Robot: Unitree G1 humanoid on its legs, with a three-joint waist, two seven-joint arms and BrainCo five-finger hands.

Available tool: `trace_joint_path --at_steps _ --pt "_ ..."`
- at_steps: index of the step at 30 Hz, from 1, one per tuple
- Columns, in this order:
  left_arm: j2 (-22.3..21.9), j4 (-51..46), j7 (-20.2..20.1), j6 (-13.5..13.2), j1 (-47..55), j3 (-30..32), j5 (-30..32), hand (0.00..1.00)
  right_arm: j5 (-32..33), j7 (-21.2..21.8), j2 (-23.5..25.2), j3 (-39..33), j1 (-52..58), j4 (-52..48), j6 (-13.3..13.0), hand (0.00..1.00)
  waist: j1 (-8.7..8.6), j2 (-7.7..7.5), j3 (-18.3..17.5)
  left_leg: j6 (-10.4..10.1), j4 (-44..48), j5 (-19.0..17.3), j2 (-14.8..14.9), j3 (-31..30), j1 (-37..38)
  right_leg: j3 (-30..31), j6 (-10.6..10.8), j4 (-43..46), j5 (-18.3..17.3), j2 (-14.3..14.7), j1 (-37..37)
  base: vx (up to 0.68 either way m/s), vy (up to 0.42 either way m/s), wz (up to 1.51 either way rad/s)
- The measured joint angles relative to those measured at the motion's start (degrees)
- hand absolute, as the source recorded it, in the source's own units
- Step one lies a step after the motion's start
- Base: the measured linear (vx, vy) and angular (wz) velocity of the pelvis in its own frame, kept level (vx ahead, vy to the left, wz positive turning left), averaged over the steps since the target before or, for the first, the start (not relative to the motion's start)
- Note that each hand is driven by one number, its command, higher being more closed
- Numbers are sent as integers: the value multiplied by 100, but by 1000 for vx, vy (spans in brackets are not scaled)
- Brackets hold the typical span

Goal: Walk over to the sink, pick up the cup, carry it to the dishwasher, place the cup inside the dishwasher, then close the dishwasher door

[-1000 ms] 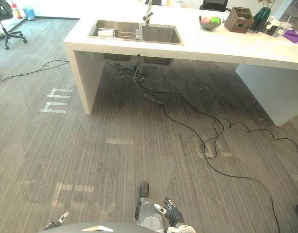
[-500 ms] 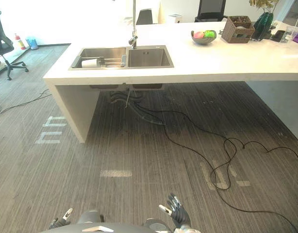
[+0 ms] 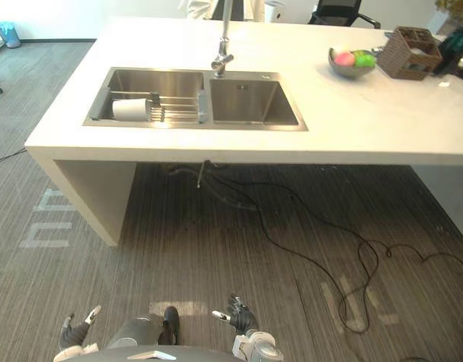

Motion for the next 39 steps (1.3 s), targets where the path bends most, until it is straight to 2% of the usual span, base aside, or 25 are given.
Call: trace_joint_path --at_steps 1,2,3,4,5,8,9,10,12,14,15,17,18,20,21,22,25,26,27,28,29,30,33,36,39 --pt "4 -241 89 11 -11 -51 90 0 48 -28 -15 -1 -25 -3 60 0 -13 -8 26 -28 -6 -72 -29 4 123 -43 -21 708 84 -50 -299 461 186 -5" --pt "-24 -652 306 52 -36 -220 316 0 106 -100 -64 4 -16 -5 159 0 -31 -29 41 -66 -147 -174 -111 11 501 -427 -230 1765 41 -256 -764 373 144 -19" --pt "-26 -866 555 53 -102 -552 516 0 106 -184 -95 33 11 -41 185 0 -60 -5 10 -80 -418 -227 -135 31 899 -897 -790 2146 -173 -422 -1079 336 135 -24" --pt "-22 -943 712 38 -157 -719 644 0 101 -230 -128 73 14 -113 187 0 -97 17 -25 -91 -542 -245 -132 35 1062 -1048 -980 2149 -285 -423 -1258 314 102 -16" --pt "9 -1063 1294 -67 -406 -974 1235 0 73 -297 -182 150 12 -305 276 0 -202 23 -36 -99 -758 -245 -129 30 1306 -1212 -1095 1877 -481 -344 -1610 303 77 2" --pt "94 -1908 2053 55 -1213 -1084 1756 0 155 -586 -211 172 2 -586 613 0 -399 58 -15 -146 -925 -265 -116 -54 1697 -1430 -1293 504 -815 -191 -2121 388 -26 18" --pt "402 -2478 2140 203 -1681 -1008 1847 0 209 -683 -244 155 26 -680 736 0 -540 122 -14 -276 -921 -356 -22 -206 1811 -1647 -1453 -636 -721 -150 -2116 361 -74 38" --pt "544 -2704 2144 248 -1854 -923 1876 0 209 -696 -264 153 22 -673 765 0 -576 158 5 -356 -905 -413 36 -287 1866 -1686 -1492 -1164 -584 -100 -2064 369 -108 47" --pt "986 -3616 2139 415 -2057 -615 1949 0 254 -714 -267 150 50 -665 784 0 -603 214 19 -545 -706 -764 268 -399 1965 -1615 -1505 -2602 252 65 -1852 396 -190 28" --pt "1183 -4381 2093 492 -1946 -456 2131 0 251 -688 -279 146 134 -668 785 0 -538 232 -23 -650 -181 -1322 426 -479 2000 -1561 -1444 -2618 861 53 -1772 389 -289 12" --pt "1073 -4700 2016 499 -1696 -475 2414 0 239 -617 -458 121 158 -681 784 0 -480 480 -144 -806 22 -1563 704 -545 2031 -1649 -1533 -2366 669 271 -1758 367 -265 6" --pt "939 -5201 1851 529 -1440 -719 2758 0 206 -595 -612 122 119 -668 804 0 -423 756 -237 -934 318 -1629 957 -607 2032 -1849 -1605 -2213 269 452 -1710 472 -263 27" --pt "848 -5585 1758 581 -1389 -779 2845 0 188 -560 -663 121 113 -669 811 0 -433 830 -168 -1081 1199 -1502 1124 -635 1685 -1966 -1675 -2232 170 484 -1520 531 -290 34" --pt "825 -6120 1738 637 -1384 -741 2978 0 190 -553 -719 113 123 -686 868 0 -396 917 -114 -1092 2926 -892 1493 -609 1006 -2054 -1746 -2417 63 570 -1100 393 -205 11" --pt "851 -6361 1575 687 -1381 -700 3162 0 170 -552 -741 111 141 -675 933 0 -395 963 -143 -1041 3704 -924 1755 -526 659 -2097 -1761 -2715 53 661 -751 380 -126 -4" --pt "918 -6381 1403 702 -1398 -677 3303 0 126 -549 -723 121 141 -634 970 0 -402 951 -173 -940 3776 -1035 1910 -333 567 -2088 -1734 -3008 84 648 -420 370 -114 -5" --pt "1044 -6144 877 877 -1543 -677 3523 0 131 -551 -722 123 10 -315 997 0 -357 923 -195 -796 2399 -1107 2008 91 593 -2002 -1629 -3509 212 521 -59 297 -30 -15" --pt "1123 -5908 597 987 -1676 -680 3651 0 128 -546 -725 106 -74 -143 1021 0 -358 907 -216 -803 1229 -968 1939 224 646 -1963 -1561 -3596 259 435 -61 308 122 -11" --pt "1198 -5607 208 1108 -1843 -684 3884 0 101 -472 -738 53 -159 4 1031 0 -390 931 -236 -833 -173 -359 1784 214 743 -1948 -1491 -3669 296 389 -98 254 141 -4" --pt "1246 -5443 -3 1129 -1935 -700 4031 0 61 -428 -755 -10 -179 26 1031 0 -421 985 -261 -815 -766 185 1743 176 805 -1956 -1441 -3734 312 412 -91 295 185 -6" --pt "1462 -5077 -438 1153 -2042 -785 4367 0 -72 -403 -735 -125 -236 158 1029 0 -449 985 -316 -1238 -1262 706 1610 54 1001 -1915 -1310 -3848 341 404 -44 202 149 1" --pt "1835 -4773 -957 1202 -2113 -950 4647 0 -138 -334 -671 -122 -248 210 1028 0 -498 823 -363 -1177 -1580 815 1429 70 1110 -1947 -1288 -3930 365 274 -33 178 143 1" --pt "2616 -3995 -1872 1201 -2152 -1137 4988 0 -266 -210 -622 -119 -247 227 1035 0 -596 691 -374 -1112 -1920 898 1174 173 1332 -1949 -1220 -4069 401 46 67 104 115 1" --pt "3098 -3462 -2237 1170 -2246 -1126 4969 0 -245 -209 -681 -115 -249 243 1072 0 -605 768 -365 -1055 -2058 940 1025 160 1411 -2000 -1139 -4178 437 -69 127 24 59 3" --pt "3290 -3270 -2250 1069 -2272 -1028 4972 0 -234 -218 -720 -111 -273 253 1191 0 -586 866 -385 -1043 -2325 1098 998 136 1491 -2109 -1107 -4210 455 -55 141 -39 -3 10"
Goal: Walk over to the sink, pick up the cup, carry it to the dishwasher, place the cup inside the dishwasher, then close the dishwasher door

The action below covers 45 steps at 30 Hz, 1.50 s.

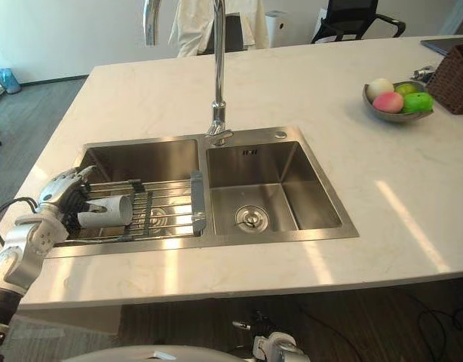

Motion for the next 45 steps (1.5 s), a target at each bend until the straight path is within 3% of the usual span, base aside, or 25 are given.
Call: trace_joint_path --at_steps 9,16,20,26,30,38,45 --pt "22 134 57 -464 5 135 -4 0 209 -232 -16 60 -43 23 117 0 25 -7 -7 -47 -50 61 100 -16 48 1 77 -194 102 86 87 -103 -11 -2" --pt "-63 138 280 -535 4 136 -127 0 222 -259 65 36 30 23 113 0 -7 -207 -107 -35 -50 23 79 133 -8 81 80 -516 347 92 88 -6 12 -12" --pt "-236 304 640 -581 4 126 -123 0 216 -257 102 -37 68 27 81 0 -50 -245 -132 -26 -49 14 46 243 6 177 115 -656 486 91 102 65 3 -15" --pt "-547 477 1047 -439 -2 104 4 0 214 -247 100 -61 33 181 55 0 -95 -248 -135 -60 -50 -66 48 336 143 226 114 -707 464 98 210 55 -9 -7" --pt "-712 1237 1291 -233 4 -35 115 0 213 -239 102 -62 21 185 40 0 -147 -268 -134 -64 -51 -99 49 366 157 266 115 -709 456 98 202 -1 -5 -4" --pt "-705 2230 1834 -54 -121 -81 237 0 27 -223 59 -55 26 203 34 0 -190 -324 -177 -79 -50 -182 52 566 262 461 119 -740 455 94 170 -5 -2 -12" --pt "-692 2684 2012 -5 -208 -75 237 0 -17 -223 18 -49 19 228 -7 0 -326 -298 -192 -89 -49 -209 55 647 303 534 124 -743 452 93 160 1 -2 -6"
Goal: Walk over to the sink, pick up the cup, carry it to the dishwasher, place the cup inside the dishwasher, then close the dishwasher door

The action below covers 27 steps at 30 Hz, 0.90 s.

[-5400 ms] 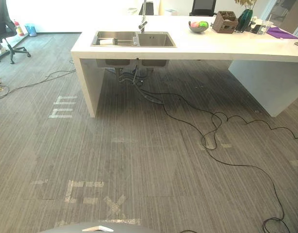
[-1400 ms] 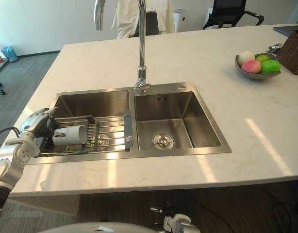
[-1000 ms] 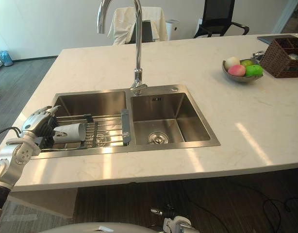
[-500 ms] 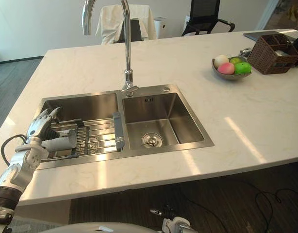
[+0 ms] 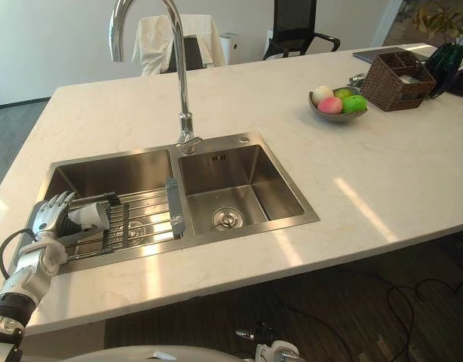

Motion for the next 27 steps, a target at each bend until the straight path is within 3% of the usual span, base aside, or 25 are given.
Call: trace_joint_path --at_steps 4,10,16,27 --pt "4 149 -71 -34 -33 -1 1 0 -1 0 -31 12 -3 64 -37 0 -40 18 -12 0 0 -3 0 15 2 17 4 -1 3 0 -8 0 0 0" --pt "144 317 -752 -249 -68 -37 -71 0 -1 -1 -70 20 -53 194 -43 0 -67 47 -38 -2 2 -34 -1 143 3 142 24 -1 25 -2 -94 -3 -6 -10" --pt "167 256 -846 -314 -40 -29 -545 0 -1 -4 -52 37 -52 199 -56 0 -100 40 -46 -3 5 -39 -3 152 9 146 28 -1 26 -5 -99 1 -1 -2" --pt "364 -925 -1883 -193 458 -61 -1146 0 7 -34 -15 -18 -43 200 -163 0 -49 28 -32 3 3 -37 -18 40 -39 -56 44 -2 15 -28 -87 0 -6 4"
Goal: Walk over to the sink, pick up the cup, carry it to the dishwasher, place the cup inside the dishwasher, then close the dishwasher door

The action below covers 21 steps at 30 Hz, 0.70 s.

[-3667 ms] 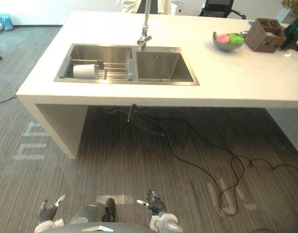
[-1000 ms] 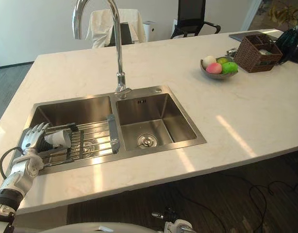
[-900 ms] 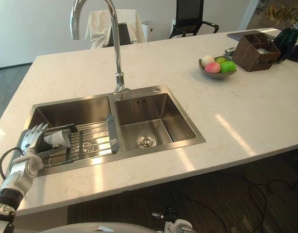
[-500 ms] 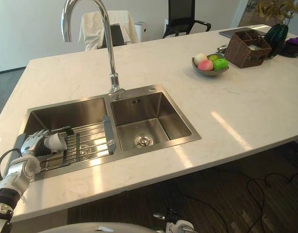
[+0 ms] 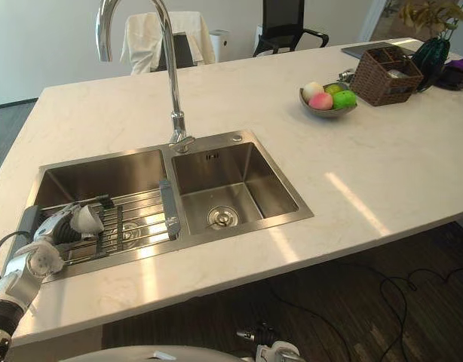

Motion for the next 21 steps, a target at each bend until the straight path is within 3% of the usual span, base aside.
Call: trace_joint_path --at_steps 9,15,21 --pt "2 -644 -506 -16 227 -24 10 0 11 2 26 -116 -9 0 2 0 41 20 7 2 0 3 -11 -154 -77 -221 15 13 -19 -8 16 9 -15 8" --pt "4 -802 -626 46 287 -79 35 0 13 32 21 -112 -12 0 11 0 61 41 17 3 -2 4 -14 -199 -76 -320 11 4 -28 -13 51 -7 -9 4" --pt "25 -734 -747 117 336 -222 531 0 8 42 -9 -105 -13 7 21 0 57 59 24 1 -3 0 -14 -202 -76 -328 13 2 -48 -15 55 0 0 0"
